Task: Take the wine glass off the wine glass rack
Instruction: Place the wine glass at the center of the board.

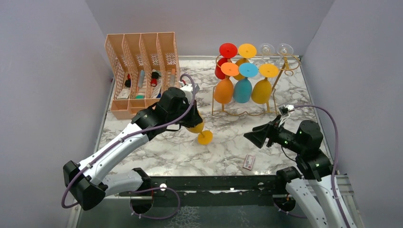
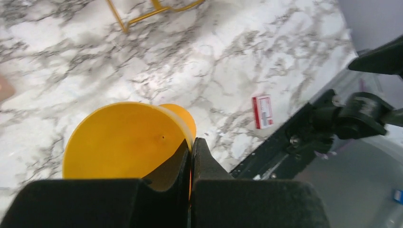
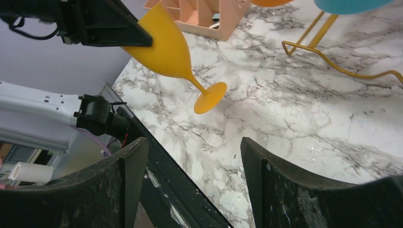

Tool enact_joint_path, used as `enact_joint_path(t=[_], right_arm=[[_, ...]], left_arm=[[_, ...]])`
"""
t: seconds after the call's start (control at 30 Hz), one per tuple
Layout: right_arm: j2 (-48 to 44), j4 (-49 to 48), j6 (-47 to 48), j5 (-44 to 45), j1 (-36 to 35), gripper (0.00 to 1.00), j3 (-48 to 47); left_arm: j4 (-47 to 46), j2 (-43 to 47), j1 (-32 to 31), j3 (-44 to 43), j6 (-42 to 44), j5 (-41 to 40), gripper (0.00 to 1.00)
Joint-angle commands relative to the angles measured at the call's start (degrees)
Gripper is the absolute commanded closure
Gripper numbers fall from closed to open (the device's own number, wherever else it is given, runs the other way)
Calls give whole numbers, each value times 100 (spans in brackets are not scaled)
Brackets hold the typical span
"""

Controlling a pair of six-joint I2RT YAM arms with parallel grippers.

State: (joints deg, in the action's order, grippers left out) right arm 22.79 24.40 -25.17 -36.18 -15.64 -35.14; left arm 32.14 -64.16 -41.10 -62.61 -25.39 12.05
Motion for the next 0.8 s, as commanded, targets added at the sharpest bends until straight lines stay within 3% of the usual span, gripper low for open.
enact_joint_path(t=[0.0, 0.1, 0.3, 0.77], right_arm=[[236, 601, 84, 570, 8, 26, -162], [304, 654, -19, 730, 8, 26, -67], [147, 785, -47, 1082, 8, 25, -122], [30, 745, -93, 1002, 8, 25, -26]], left_arm=[[550, -236, -317, -175, -99, -2089, 100], [881, -416, -346, -256, -199, -2928, 100], [899, -400, -346, -117, -405, -3630, 100], [894, -936, -240, 27, -558, -3778, 100]])
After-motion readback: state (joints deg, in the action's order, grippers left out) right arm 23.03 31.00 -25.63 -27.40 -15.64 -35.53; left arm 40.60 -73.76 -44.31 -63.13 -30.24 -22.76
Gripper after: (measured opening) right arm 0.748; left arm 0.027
